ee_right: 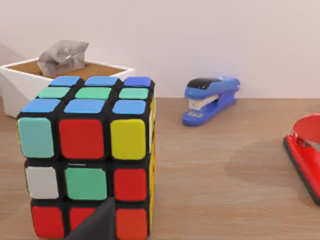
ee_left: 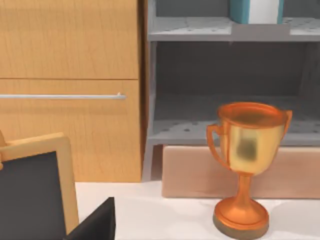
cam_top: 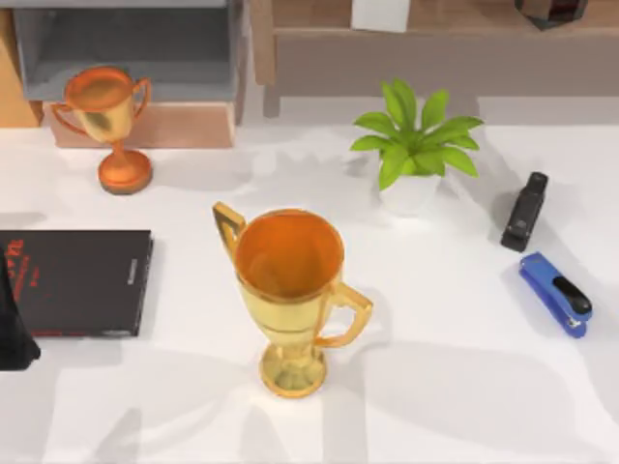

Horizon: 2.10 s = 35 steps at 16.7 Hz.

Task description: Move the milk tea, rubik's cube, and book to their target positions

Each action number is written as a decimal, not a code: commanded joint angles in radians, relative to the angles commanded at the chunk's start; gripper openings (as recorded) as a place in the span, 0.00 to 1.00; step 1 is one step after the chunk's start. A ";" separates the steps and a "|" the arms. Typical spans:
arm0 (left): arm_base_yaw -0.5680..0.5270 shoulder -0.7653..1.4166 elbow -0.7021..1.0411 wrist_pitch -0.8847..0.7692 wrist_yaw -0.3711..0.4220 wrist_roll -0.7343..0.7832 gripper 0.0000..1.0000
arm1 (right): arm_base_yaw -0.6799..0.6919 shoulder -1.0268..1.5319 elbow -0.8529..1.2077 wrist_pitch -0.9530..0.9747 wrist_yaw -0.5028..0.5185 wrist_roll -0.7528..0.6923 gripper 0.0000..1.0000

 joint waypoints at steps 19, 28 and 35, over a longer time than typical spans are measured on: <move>0.000 0.000 0.000 0.000 0.000 0.000 1.00 | -0.381 -1.552 -1.542 -0.010 -0.400 -0.012 1.00; 0.000 0.000 0.000 0.000 0.000 0.000 1.00 | -0.406 -1.638 -1.627 -0.010 -0.427 -0.013 1.00; -0.039 0.294 0.235 0.122 -0.032 -0.002 1.00 | -0.406 -1.638 -1.627 -0.010 -0.427 -0.013 1.00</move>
